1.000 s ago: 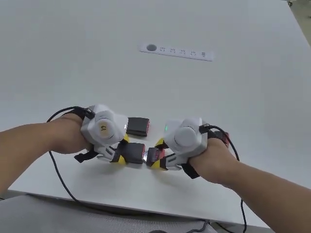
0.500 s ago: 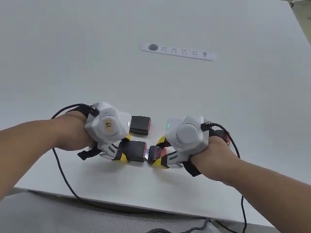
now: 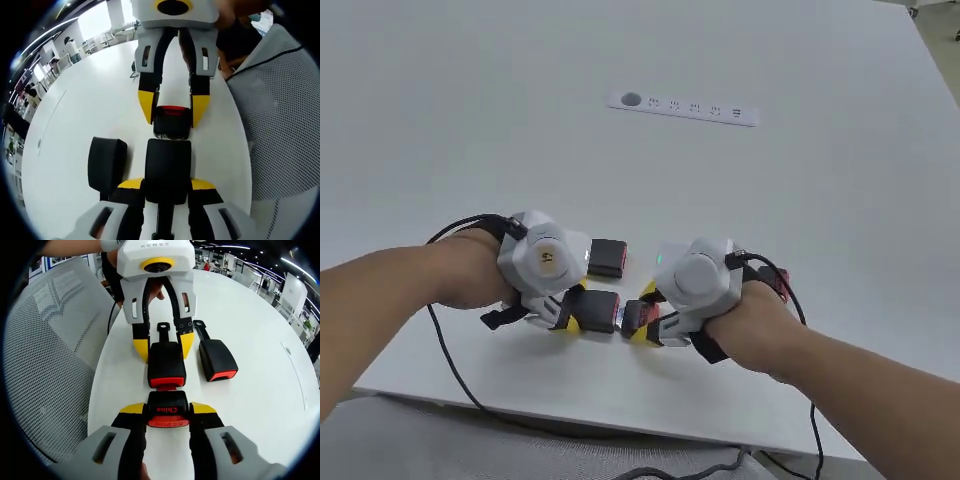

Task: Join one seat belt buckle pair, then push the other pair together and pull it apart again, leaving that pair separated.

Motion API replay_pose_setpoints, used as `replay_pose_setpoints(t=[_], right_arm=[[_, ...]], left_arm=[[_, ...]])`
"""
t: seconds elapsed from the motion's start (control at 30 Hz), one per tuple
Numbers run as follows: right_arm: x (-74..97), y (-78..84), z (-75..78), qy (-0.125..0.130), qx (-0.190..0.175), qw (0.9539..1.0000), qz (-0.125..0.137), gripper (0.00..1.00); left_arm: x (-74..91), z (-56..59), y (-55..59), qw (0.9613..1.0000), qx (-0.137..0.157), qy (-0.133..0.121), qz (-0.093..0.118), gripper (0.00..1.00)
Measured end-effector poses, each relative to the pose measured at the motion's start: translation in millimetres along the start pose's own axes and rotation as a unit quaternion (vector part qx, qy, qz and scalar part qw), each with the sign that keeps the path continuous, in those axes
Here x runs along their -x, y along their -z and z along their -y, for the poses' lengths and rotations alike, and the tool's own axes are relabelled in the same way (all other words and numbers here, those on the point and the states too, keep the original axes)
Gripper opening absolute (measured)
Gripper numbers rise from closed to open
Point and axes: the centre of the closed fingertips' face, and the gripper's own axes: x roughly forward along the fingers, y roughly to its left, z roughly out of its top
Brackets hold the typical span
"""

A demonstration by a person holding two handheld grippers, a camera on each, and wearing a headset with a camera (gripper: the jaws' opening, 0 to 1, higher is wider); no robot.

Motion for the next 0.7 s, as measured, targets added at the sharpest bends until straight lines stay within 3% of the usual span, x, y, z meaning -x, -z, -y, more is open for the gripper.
replay_pose_setpoints(t=[0.17,0.43,0.6,0.7], right_arm=[[2.6,-2.7,-3.6,0.004,0.001,1.0,0.0,0.31],[15.4,-12.4,-7.4,0.008,0.009,0.9998,0.014,0.31],[29.0,-15.2,-7.2,0.014,0.007,0.9996,0.025,0.31],[34.1,-11.6,-1.0,0.021,0.004,0.9993,0.03,0.31]], left_arm=[[4.1,2.2,0.6,0.9998,-0.011,-0.005,-0.013,0.35],[21.4,0.6,-2.8,0.9997,-0.015,-0.017,-0.001,0.41],[29.0,-5.6,-14.4,0.9994,-0.011,-0.025,0.02,0.43],[30.2,-11.2,-21.0,0.999,0.01,-0.026,0.033,0.45]])
